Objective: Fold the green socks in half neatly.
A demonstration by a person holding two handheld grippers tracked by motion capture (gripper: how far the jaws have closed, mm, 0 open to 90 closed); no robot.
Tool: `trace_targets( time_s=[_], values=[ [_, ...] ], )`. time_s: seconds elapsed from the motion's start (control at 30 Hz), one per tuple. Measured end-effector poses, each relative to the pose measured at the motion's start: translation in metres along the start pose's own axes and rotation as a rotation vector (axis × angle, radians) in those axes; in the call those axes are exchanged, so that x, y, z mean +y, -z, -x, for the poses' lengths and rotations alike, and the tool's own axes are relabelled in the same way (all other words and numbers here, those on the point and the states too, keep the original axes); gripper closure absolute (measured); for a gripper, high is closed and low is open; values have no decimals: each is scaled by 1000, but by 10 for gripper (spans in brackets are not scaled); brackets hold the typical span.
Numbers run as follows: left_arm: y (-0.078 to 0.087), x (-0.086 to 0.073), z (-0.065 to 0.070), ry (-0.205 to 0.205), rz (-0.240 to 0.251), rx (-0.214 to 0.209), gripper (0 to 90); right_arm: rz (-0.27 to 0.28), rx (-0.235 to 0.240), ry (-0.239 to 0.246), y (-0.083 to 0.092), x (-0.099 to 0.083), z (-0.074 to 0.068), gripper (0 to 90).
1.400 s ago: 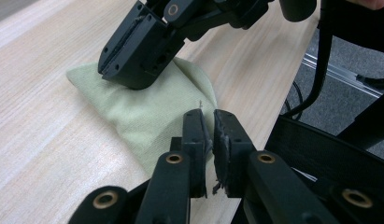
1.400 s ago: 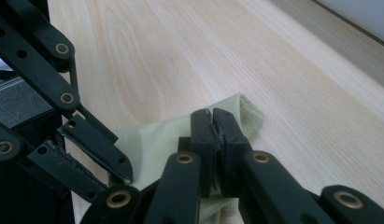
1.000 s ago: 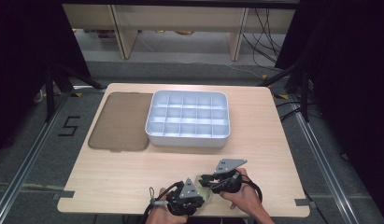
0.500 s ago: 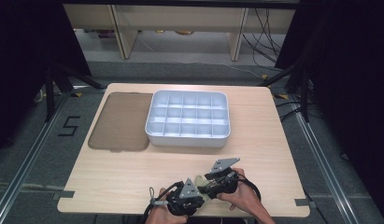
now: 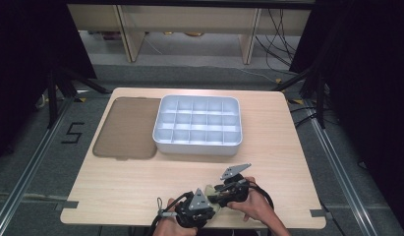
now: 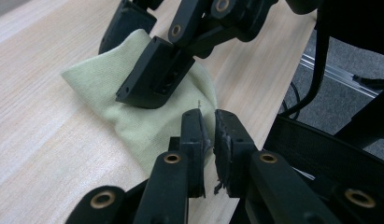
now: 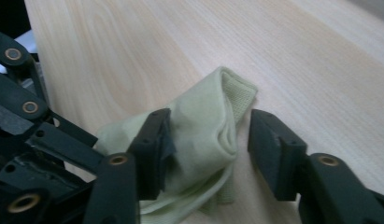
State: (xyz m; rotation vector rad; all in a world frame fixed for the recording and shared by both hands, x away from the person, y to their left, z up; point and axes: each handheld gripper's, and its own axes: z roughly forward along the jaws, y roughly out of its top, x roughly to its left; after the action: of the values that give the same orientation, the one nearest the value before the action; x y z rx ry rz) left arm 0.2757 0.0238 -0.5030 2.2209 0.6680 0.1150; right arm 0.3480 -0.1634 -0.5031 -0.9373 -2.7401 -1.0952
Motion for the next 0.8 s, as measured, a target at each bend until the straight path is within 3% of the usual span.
trace_targets(
  time_s=[0.03,0.07,0.2,0.23,0.3,0.47,0.5,0.73,0.8],
  values=[
    [0,0,0,-3,3,-4,809,-9,10,-28,0,0,-1,559],
    [0,0,-1,-24,-2,-3,806,-8,17,-36,0,0,-1,574],
    [1,0,-1,-27,3,-12,777,15,49,-55,0,-3,2,622],
    [-1,-1,0,0,28,-16,769,17,51,-60,0,-3,2,628],
    [1,-1,-2,2,15,-26,733,17,52,-60,0,-4,2,645],
    [10,0,-3,32,46,-31,603,32,57,-73,-1,-5,2,691],
    [14,0,-6,20,45,-24,571,33,57,-75,-1,-5,2,694],
    [40,-17,-25,116,72,29,453,51,63,-85,-1,-7,3,709],
    [50,-25,-33,124,63,50,426,52,56,-79,-1,-7,2,712]
  ],
)
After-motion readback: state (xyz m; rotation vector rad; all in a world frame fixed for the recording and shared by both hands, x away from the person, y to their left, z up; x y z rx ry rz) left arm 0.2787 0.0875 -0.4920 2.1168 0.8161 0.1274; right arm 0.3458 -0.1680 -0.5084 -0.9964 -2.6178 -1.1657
